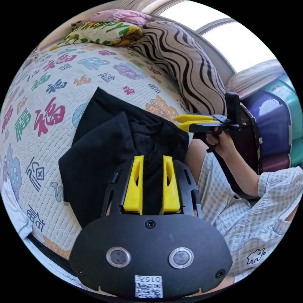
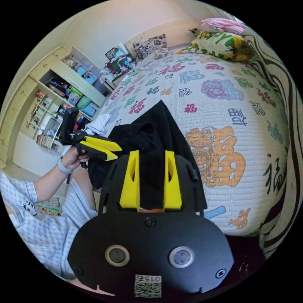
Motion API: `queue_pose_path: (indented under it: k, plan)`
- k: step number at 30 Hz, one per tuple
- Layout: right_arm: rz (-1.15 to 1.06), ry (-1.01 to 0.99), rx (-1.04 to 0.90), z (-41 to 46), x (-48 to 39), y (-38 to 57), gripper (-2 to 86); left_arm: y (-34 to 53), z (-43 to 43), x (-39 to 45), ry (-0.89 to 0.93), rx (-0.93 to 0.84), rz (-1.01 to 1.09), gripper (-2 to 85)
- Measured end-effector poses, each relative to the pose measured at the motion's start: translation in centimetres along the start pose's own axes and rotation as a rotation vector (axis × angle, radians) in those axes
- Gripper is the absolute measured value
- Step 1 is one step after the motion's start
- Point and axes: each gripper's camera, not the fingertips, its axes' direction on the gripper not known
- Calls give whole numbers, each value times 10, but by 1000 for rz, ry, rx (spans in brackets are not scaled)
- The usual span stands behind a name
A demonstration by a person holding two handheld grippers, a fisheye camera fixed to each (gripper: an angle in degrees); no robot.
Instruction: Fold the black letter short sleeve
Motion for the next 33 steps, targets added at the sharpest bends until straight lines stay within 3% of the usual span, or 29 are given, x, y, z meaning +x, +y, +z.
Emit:
queue_pose_path:
  k: [4, 8, 12, 14, 16, 20, 22, 24, 29, 33]
  plan:
    - [-48, -108, -225, 35, 4, -9, 24, 3, -15, -20, -96, 69, -91, 20]
    - [-15, -97, -125, 9, 3, 21, -3, 3, -33, -42, -304, 77, -205, -4]
    - [79, -30, -18, -35, 17, 70, -2, 0, -48, -35, -278, 146, -203, 0]
    - [77, -46, 48, -48, 20, 83, 4, -2, -53, -15, -113, 204, -109, 15]
    - [59, -68, 58, -50, 20, 85, 20, -7, -45, 7, -62, 177, -51, 53]
    - [-14, -132, 42, -18, 6, 60, 106, -25, -3, 35, -227, -2, 0, 74]
    - [-23, -131, -41, 10, -1, 46, 115, -25, -1, 34, -234, 39, -32, 47]
    - [-84, -187, -146, 37, -15, 38, 53, -21, -17, 28, -138, 112, -94, 17]
    - [-133, -75, -94, 1, -40, 73, 27, 19, -81, 32, -219, 326, -205, 1]
    - [-40, -50, -38, -34, -42, 134, 19, 64, -117, 39, -285, 428, -334, 0]
